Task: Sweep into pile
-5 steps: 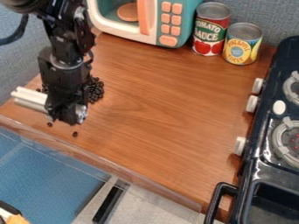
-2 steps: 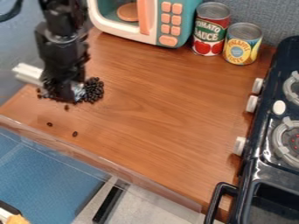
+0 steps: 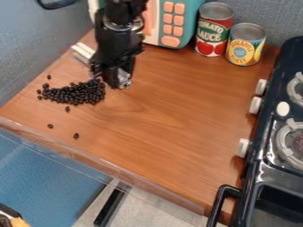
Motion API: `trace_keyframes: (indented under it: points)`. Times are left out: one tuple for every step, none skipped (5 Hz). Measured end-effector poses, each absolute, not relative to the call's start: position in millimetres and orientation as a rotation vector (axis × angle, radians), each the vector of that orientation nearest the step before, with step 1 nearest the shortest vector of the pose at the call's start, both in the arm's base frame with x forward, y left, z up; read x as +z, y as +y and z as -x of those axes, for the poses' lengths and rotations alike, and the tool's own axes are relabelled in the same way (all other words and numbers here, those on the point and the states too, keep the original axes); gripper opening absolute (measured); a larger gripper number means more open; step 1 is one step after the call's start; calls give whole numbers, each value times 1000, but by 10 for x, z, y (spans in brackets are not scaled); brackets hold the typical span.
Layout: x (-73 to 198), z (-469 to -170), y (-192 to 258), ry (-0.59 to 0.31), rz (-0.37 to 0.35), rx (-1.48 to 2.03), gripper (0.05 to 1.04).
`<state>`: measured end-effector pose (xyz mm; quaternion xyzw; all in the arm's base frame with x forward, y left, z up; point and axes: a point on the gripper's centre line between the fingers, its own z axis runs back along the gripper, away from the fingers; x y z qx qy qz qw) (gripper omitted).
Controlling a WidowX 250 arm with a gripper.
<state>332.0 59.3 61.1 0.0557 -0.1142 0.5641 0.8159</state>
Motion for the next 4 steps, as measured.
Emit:
trace_keyframes:
  points:
    - [422, -3463, 461, -221, -147, 1118, 391]
    - [260, -3541, 413, -168, -196, 1084, 391]
    - [134, -3596, 411, -118, -237, 1071, 391]
    - [137, -3636, 415, -122, -238, 1072, 456]
